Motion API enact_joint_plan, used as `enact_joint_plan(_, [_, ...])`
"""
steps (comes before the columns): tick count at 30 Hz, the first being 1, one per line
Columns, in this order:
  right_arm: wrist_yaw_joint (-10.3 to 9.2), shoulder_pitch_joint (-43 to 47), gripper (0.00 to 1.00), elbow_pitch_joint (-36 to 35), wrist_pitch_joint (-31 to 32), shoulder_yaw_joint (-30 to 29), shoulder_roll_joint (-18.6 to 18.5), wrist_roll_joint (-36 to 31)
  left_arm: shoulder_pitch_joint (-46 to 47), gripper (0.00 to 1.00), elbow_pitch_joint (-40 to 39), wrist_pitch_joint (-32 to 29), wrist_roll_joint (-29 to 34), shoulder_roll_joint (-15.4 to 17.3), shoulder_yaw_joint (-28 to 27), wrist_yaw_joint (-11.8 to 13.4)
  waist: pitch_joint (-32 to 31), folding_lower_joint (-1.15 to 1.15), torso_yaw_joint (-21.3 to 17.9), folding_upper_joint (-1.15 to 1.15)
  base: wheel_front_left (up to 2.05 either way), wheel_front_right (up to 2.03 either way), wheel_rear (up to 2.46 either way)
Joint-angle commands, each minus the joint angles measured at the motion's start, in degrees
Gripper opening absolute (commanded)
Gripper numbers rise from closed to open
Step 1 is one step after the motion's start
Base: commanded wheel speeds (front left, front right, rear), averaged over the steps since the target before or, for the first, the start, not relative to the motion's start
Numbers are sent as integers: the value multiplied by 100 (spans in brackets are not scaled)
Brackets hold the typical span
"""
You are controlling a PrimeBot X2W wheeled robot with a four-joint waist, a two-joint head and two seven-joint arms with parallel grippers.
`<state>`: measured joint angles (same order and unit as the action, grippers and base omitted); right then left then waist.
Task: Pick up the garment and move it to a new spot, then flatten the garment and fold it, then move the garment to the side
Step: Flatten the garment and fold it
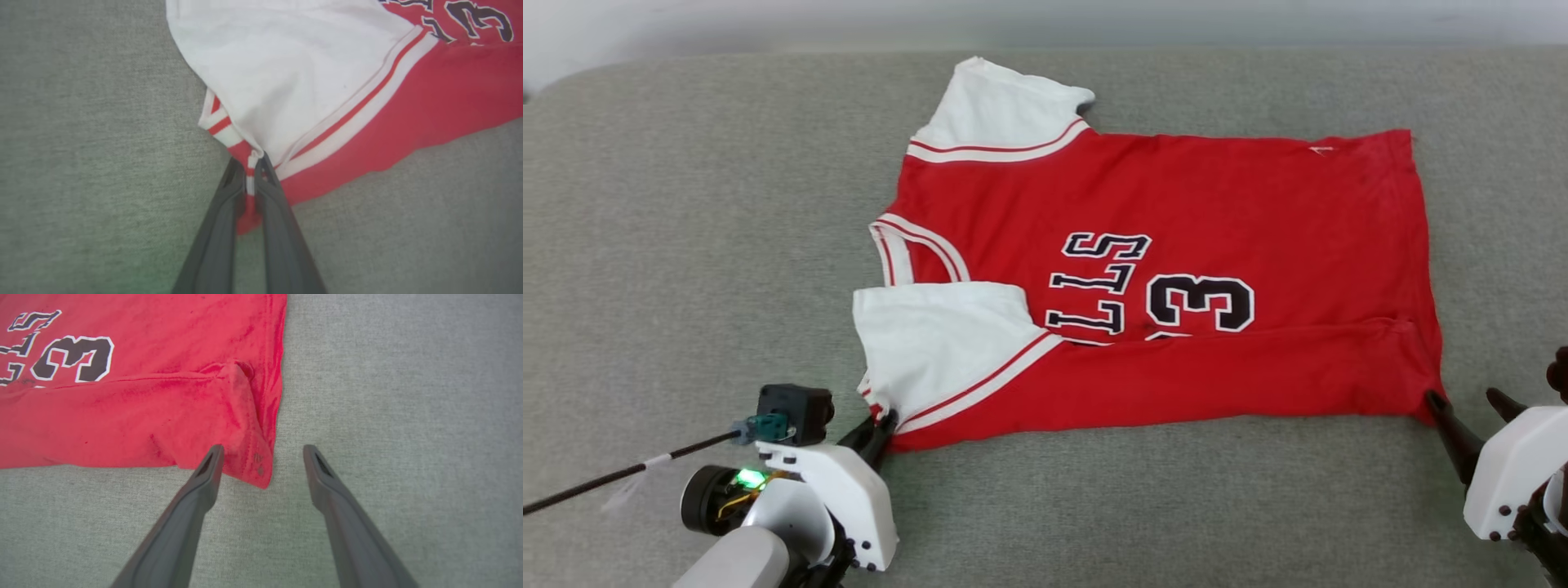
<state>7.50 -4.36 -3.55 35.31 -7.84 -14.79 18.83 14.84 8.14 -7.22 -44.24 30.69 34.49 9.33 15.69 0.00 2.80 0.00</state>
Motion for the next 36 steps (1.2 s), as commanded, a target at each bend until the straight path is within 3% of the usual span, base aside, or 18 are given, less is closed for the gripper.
enact_joint_plan(1, [-2,-45,100,33,41,-30,4,-38,-32,0,-75,52,31,-9,-6,39,-54,0,77,0,0,0,0])
enact_joint_plan(8, [-2,-207,100,439,460,-84,-99,-610,-7,0,-812,145,201,61,20,137,2,0,314,0,0,0,0])
enact_joint_plan(16, [0,-175,100,1183,668,-82,282,-413,67,0,-1274,131,255,113,55,140,310,0,548,0,0,0,0])
enact_joint_plan(17, [2,-153,69,1258,692,-45,306,-386,62,0,-1255,132,243,117,60,129,322,0,556,0,0,0,0])
enact_joint_plan(18, [7,-138,18,1312,709,10,312,-356,57,0,-1233,136,229,123,67,110,329,0,562,0,0,0,0])
enact_joint_plan(19, [8,-127,0,1348,702,53,308,-333,54,0,-1194,125,231,135,80,94,330,0,564,0,0,0,0])
enact_joint_plan(27, [-4,-88,0,1152,549,-52,-38,-218,-288,0,-914,122,151,327,127,15,-65,0,379,0,0,0,0])
enact_joint_plan(36, [-5,414,0,383,732,-207,-368,96,-917,0,-1146,81,22,706,86,177,-566,0,171,0,0,0,0])
